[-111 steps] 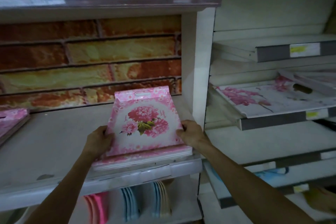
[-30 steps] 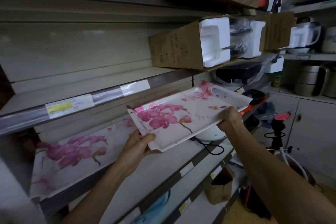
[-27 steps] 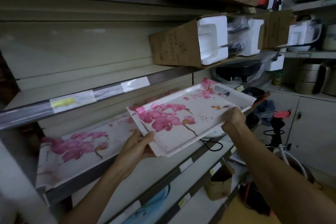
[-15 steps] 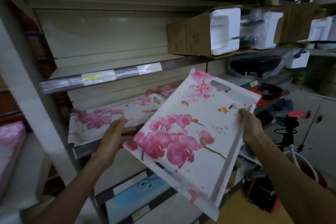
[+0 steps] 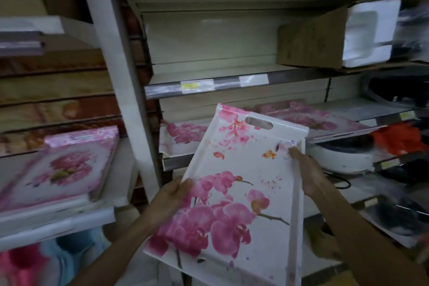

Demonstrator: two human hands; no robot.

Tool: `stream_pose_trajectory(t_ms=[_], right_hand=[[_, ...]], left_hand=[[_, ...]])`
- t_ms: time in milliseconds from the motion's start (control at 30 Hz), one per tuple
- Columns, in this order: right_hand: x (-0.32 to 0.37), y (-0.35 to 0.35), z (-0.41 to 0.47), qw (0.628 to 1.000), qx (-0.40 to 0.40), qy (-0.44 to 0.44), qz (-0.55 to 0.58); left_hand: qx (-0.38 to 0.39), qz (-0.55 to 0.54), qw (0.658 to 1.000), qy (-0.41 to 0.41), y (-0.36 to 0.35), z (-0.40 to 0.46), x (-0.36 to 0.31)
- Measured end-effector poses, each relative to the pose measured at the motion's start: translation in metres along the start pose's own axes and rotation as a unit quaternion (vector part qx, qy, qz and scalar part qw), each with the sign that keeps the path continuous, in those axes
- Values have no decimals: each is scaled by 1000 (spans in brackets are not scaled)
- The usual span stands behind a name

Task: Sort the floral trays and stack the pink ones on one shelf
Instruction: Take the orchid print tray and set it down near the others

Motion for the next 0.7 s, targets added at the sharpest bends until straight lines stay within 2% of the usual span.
stream_pose_trajectory(t_ms=[300, 700], right_hand=[[-36, -151, 3, 993, 97, -39, -51], [-56, -347, -31, 977, 193, -32, -82]], left_hand=[[-142, 42, 989, 17, 109, -64, 36], [-236, 65, 969, 21, 262, -120, 77]])
Point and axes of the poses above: each hand's wrist, its own z-axis towards the middle knuckle, its own y-axis out of the back of the hand, x = y × z, the point moved 6 cm from there along z, towards the middle knuckle, and after that the axes turned 9 degrees about -y, right-handed, at the moved point
